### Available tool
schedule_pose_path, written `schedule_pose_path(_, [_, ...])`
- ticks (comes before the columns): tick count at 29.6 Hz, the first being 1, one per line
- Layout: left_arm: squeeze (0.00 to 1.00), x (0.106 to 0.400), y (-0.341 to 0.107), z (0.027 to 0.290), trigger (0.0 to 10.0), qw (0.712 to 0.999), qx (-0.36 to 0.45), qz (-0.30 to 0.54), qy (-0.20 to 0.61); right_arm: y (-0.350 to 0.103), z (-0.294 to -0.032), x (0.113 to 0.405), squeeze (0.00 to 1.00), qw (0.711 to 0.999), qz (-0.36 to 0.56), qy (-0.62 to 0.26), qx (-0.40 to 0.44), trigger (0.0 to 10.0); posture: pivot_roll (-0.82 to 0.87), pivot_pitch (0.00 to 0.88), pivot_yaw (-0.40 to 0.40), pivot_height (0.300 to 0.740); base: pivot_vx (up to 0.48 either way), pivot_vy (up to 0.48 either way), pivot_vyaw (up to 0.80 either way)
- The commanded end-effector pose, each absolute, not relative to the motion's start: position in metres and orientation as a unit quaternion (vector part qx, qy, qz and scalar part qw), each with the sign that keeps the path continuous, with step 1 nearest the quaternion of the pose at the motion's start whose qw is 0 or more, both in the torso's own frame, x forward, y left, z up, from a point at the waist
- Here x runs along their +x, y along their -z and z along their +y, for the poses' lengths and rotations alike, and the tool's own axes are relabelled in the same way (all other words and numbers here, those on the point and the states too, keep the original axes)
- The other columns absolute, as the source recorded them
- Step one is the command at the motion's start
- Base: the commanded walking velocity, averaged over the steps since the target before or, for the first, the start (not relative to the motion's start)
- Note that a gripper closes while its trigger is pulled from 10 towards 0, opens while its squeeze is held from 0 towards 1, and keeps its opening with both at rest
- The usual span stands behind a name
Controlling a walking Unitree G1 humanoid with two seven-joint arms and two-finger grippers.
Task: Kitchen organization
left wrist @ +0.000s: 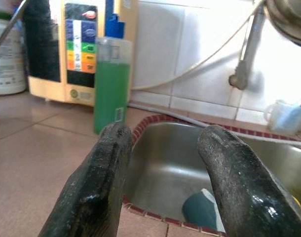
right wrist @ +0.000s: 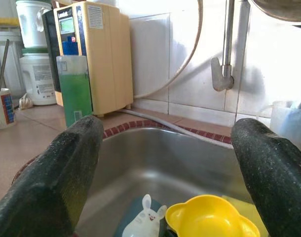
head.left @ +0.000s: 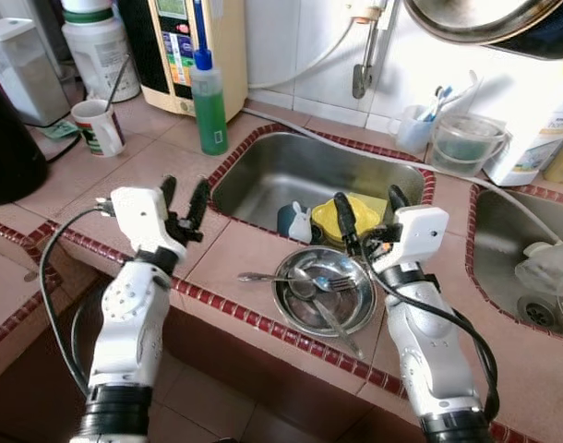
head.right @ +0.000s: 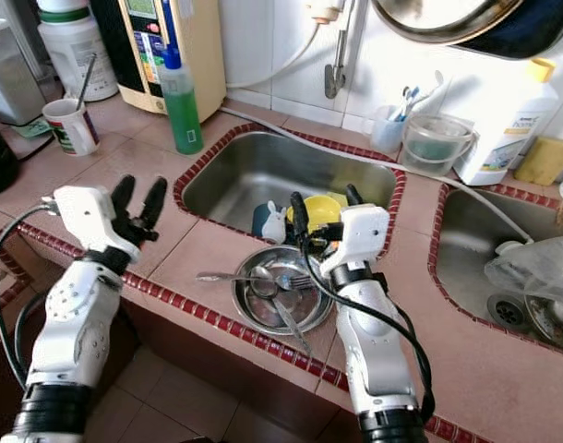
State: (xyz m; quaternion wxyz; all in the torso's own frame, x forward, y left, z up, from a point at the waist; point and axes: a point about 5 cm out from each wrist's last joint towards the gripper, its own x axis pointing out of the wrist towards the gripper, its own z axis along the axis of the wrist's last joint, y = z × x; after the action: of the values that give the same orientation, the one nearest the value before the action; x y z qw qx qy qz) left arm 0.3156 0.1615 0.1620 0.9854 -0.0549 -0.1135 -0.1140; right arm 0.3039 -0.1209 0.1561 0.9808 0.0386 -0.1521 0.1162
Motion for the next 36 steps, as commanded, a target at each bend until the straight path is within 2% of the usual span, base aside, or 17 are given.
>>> schedule_pose_path(1, [0.0, 0.316, -0.167, 0.16, 10.0, 0.985, -0.042, -0.117, 0.124, -0.159, -0.122, 0.306, 0.0, 0.98, -0.159, -0.113, 0.04, 10.0, 0.04, 0.031, 0.018, 0.74, 0.0, 0.0, 0.0])
schedule_pose_path(15, [0.0, 0.307, -0.171, 0.159, 10.0, 0.983, -0.045, -0.124, 0.128, -0.158, -0.124, 0.305, 0.0, 0.98, -0.162, -0.11, 0.033, 10.0, 0.03, 0.042, 0.012, 0.74, 0.0, 0.0, 0.0])
schedule_pose_path(22, [0.0, 0.305, -0.173, 0.158, 10.0, 0.982, -0.045, -0.126, 0.134, -0.158, -0.124, 0.306, 0.0, 0.98, -0.162, -0.115, 0.031, 10.0, 0.03, 0.042, 0.005, 0.74, -0.247, 0.0, 0.0])
schedule_pose_path(36, [0.0, 0.304, -0.172, 0.153, 10.0, 0.982, -0.052, -0.12, 0.138, -0.158, -0.121, 0.306, 0.0, 0.979, -0.163, -0.121, 0.031, 10.0, 0.03, 0.027, 0.003, 0.74, 0.0, 0.0, 0.0])
